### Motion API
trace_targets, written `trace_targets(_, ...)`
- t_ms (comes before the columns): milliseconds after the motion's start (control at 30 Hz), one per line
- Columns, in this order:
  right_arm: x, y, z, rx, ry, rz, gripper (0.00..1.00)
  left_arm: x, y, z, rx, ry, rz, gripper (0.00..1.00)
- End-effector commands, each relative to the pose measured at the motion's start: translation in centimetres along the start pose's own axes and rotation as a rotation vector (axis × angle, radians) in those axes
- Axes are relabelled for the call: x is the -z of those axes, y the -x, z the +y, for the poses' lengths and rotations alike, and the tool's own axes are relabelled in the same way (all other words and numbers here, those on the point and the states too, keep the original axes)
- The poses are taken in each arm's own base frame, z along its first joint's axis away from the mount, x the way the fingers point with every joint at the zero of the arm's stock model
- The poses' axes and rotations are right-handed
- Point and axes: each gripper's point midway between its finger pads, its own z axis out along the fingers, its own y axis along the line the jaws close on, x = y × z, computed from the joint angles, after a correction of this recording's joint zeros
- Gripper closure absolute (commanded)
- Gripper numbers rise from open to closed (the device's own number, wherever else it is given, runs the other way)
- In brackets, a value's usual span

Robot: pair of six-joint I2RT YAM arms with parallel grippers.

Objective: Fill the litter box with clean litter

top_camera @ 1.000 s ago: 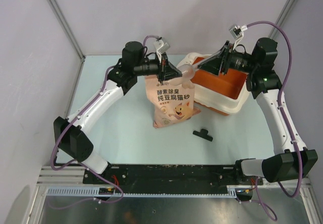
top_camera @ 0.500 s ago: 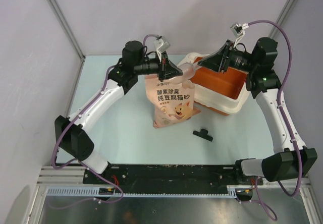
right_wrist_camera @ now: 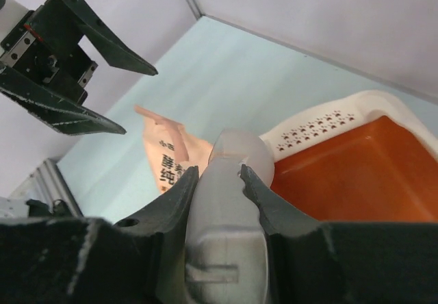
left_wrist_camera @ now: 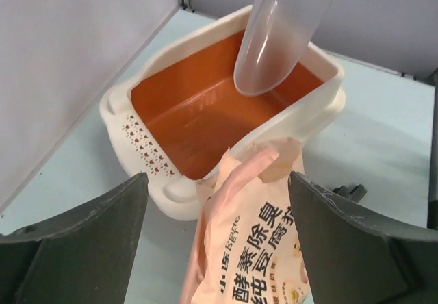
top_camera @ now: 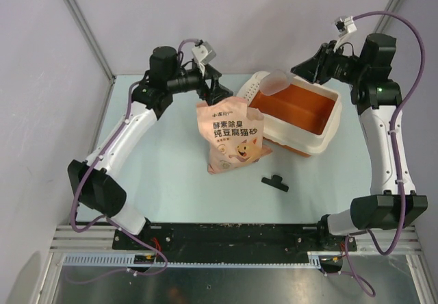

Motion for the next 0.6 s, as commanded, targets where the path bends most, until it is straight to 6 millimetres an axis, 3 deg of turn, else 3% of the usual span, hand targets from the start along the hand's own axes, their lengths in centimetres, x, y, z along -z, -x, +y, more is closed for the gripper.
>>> trace_targets(0,1.0,-0.2,-0.6,0.141,-0.079,0.047,1.00,1.1,-3.3,-0.3,-0.156,-0.011,0.124,0.12)
trace_targets(133,-0.2,-1.0,1.0,0.165,-0.033,0.076,1.00,0.9,-6.6,0.4,-0.180,-0.014,0.222,0.12)
trace_targets(267,-1.7,-2.4,2.1,0.168,-0.024,0.128,1.00,0.4,-8.3,2.0,-0.186,0.033,0.279,0.14)
trace_targets(433,-3.1,-3.9,3.4,0.187,-0.005,0.179,1.00,0.0,-8.6,1.4,-0.189,-0.013,0.284,0.28)
trace_targets(567,-3.5,-4.4,2.6,0.215,-0.055,0.191,1.00,0.2,-9.1,0.3,-0.164,-0.057,0.287,0.41)
